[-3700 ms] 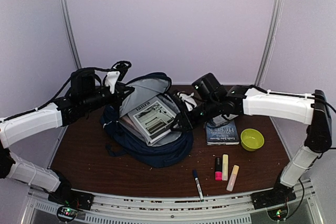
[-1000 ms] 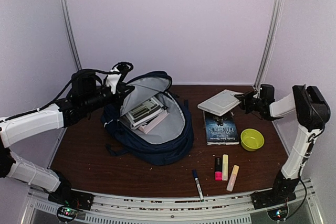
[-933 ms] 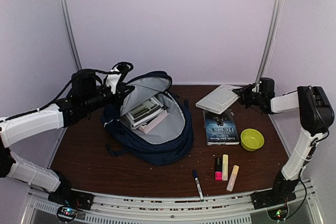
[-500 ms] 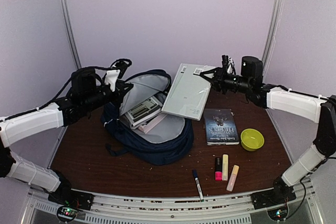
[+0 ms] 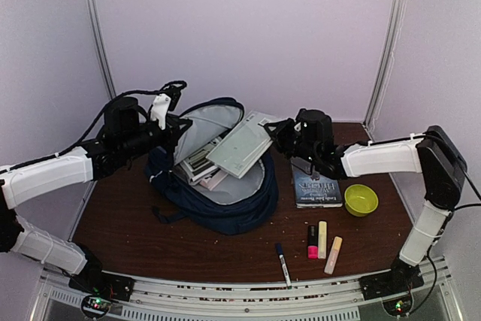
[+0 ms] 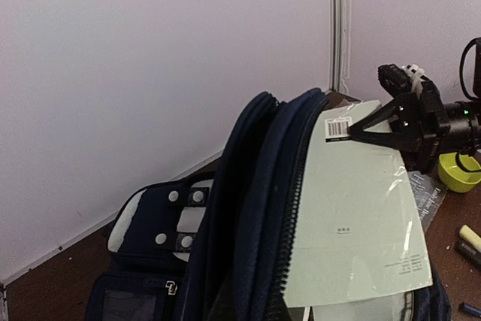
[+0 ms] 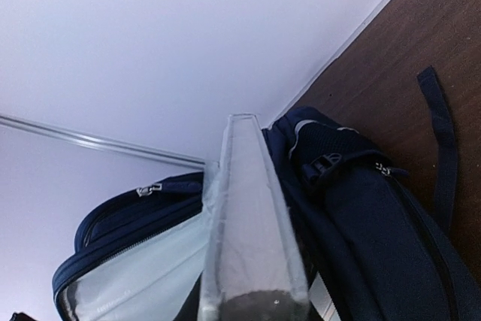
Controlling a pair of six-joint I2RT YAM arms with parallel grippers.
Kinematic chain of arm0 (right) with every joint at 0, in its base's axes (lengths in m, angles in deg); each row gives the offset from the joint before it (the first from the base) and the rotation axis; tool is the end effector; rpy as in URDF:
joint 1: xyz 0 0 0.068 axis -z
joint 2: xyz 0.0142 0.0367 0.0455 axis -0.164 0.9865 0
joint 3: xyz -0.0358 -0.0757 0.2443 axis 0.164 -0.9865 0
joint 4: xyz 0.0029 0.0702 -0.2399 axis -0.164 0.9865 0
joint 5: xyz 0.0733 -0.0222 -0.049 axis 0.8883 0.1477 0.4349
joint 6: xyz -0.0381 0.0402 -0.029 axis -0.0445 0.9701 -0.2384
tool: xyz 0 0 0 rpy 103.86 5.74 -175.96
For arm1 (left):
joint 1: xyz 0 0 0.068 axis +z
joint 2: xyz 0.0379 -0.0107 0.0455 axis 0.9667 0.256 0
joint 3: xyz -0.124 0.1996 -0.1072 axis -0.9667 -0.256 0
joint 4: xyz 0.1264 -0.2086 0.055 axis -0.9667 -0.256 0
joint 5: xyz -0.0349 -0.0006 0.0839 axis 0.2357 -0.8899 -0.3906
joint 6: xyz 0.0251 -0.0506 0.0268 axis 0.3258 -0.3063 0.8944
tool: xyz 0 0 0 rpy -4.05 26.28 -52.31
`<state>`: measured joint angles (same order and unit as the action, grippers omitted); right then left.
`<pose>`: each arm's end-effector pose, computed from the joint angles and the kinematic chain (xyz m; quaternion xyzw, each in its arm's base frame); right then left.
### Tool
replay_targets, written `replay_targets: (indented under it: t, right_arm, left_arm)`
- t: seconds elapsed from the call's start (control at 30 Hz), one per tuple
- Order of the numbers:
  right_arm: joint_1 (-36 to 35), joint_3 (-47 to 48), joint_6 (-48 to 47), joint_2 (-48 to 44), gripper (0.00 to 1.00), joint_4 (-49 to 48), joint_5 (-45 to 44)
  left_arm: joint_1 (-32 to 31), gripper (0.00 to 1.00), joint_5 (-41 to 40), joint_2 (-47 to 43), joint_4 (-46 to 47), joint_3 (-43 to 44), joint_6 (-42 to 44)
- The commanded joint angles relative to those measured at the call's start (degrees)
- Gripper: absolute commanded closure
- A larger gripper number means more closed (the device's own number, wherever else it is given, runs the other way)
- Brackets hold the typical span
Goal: Pack the student bag
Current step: Place the book in the largest pocket of the bag.
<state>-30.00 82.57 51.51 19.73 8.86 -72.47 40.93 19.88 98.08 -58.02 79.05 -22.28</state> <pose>0.3057 0.2536 0.2412 0.2047 0.7395 0.5386 0.3481 0.2486 -0.1753 0.3056 0.2504 0.7239 -0.2351 0.5984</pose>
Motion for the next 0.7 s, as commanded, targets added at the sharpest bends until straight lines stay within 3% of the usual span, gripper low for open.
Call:
replay_targets:
  t: [0.0, 0.13, 0.23, 0.43, 0.67]
  right_arm:
    - [-1.1, 5.9, 4.3, 3.1, 1.00, -12.1, -13.7]
    - [-3.1, 7.6, 2.0, 4.6, 1.00, -10.9, -22.5]
    - [-4.9, 10.1, -2.5, 5.9, 0.88, -8.5, -27.6]
    - [-8.3, 11.8, -9.9, 8.0, 0.69, -3.6, -24.5]
    - [-8.6, 7.2, -20.0, 4.6, 0.50, 4.0, -13.9]
  left_arm:
    - [-0.2, 1.00, 6.0, -2.5, 10.9, 3.3, -2.6]
    - [-0.3, 1.00, 9.0, -1.9, 11.2, 3.9, -3.2]
    - [-0.2, 1.00, 8.6, -1.1, 12.0, 4.7, -4.6]
    - [-0.1, 1.00, -1.9, 1.5, 6.1, 9.5, -5.2]
    - [-0.1, 1.00, -4.0, 2.7, 5.6, 10.2, -5.5]
